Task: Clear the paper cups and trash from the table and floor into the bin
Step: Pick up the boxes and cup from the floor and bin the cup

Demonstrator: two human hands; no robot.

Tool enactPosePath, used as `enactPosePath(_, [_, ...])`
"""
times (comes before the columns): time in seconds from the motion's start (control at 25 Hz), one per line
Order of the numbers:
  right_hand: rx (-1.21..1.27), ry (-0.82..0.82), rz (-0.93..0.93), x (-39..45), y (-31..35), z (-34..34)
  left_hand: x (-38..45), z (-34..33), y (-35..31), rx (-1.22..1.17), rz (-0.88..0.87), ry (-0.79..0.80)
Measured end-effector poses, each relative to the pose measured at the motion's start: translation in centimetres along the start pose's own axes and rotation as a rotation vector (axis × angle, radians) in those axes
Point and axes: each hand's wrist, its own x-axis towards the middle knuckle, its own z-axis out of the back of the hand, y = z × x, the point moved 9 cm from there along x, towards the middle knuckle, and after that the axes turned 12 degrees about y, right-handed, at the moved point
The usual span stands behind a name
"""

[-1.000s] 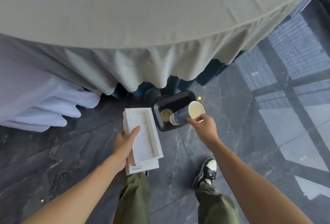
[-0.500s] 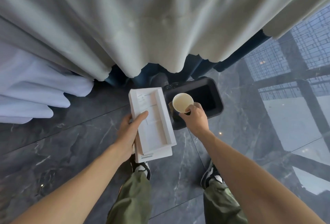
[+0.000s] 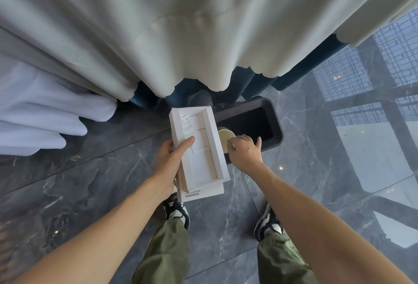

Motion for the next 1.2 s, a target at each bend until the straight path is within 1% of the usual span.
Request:
enactPosePath(0.04, [0.114, -0.068, -0.007, -0.9, -0.2, 1.2, -0.2, -0.5, -0.2, -0.001, 0.007, 0.008])
enactPosePath(0.08, [0.321, -0.119, -0.032, -2.0, -0.9, 2.3, -0.4, -1.2, -0.4, -0.001, 0.015, 0.016])
enactPosePath(0.12, [0.614, -0.122, -0.061, -3.3, -1.7, 3.0, -0.5, -2.1, -0.7, 0.008, 0.023, 0.020])
enactPosePath(0.16, [0.923, -0.068, -0.070, -4.7, -2.0, 3.2, -0.6, -3.0, -0.9, 0.022, 0.034, 0.023])
enactPosePath(0.2, [1.162, 0.034, -0.053, -5.9, -2.0, 2.9, -0.5, -4.1, -1.0, 0.037, 0.050, 0.029])
enactPosePath(0.24, [1.268, 0.134, -0.010, -7.2, -1.9, 3.0, -0.3, -5.4, -0.9, 0.050, 0.074, 0.038])
enactPosePath(0.28, [1.268, 0.197, 0.025, -8.3, -2.1, 3.1, 0.0, -6.6, -0.7, 0.054, 0.107, 0.045])
enactPosePath(0.32, [1.254, 0.218, 0.042, -9.4, -2.8, 3.5, 0.5, -7.9, -0.5, 0.053, 0.145, 0.052])
enactPosePath(0.4, [1.224, 0.172, 0.010, -10.1, -5.3, 4.3, 1.5, -10.4, 0.1, 0.046, 0.218, 0.077])
enactPosePath(0.48, [1.196, 0.119, -0.079, -9.7, -8.1, 4.8, 2.7, -12.7, 0.8, 0.048, 0.281, 0.125])
enactPosePath(0.64, [1.183, 0.129, -0.300, -7.9, -11.5, 5.1, 3.9, -14.4, 2.6, -0.023, 0.351, 0.157])
enactPosePath(0.76, [1.242, 0.110, -0.399, -6.5, -12.3, 5.2, 4.1, -13.3, 2.9, -0.041, 0.319, 0.078])
enactPosePath(0.84, [1.231, 0.108, -0.431, -5.8, -12.2, 5.3, 4.2, -12.2, 2.6, -0.036, 0.307, 0.025])
enactPosePath(0.92, [1.196, 0.072, -0.448, -5.3, -12.4, 5.6, 4.5, -11.2, 2.2, -0.040, 0.297, 0.008])
enactPosePath(1.08, [0.995, -0.097, -0.478, -5.2, -13.7, 7.1, 4.7, -9.7, 1.5, -0.019, 0.280, -0.017])
enactPosePath(1.12, [0.933, -0.124, -0.487, -5.3, -13.8, 7.4, 4.6, -9.5, 1.6, -0.017, 0.293, -0.019])
enactPosePath(1.2, [0.860, -0.119, -0.500, -5.4, -13.6, 7.1, 4.2, -9.1, 2.4, -0.039, 0.327, -0.013])
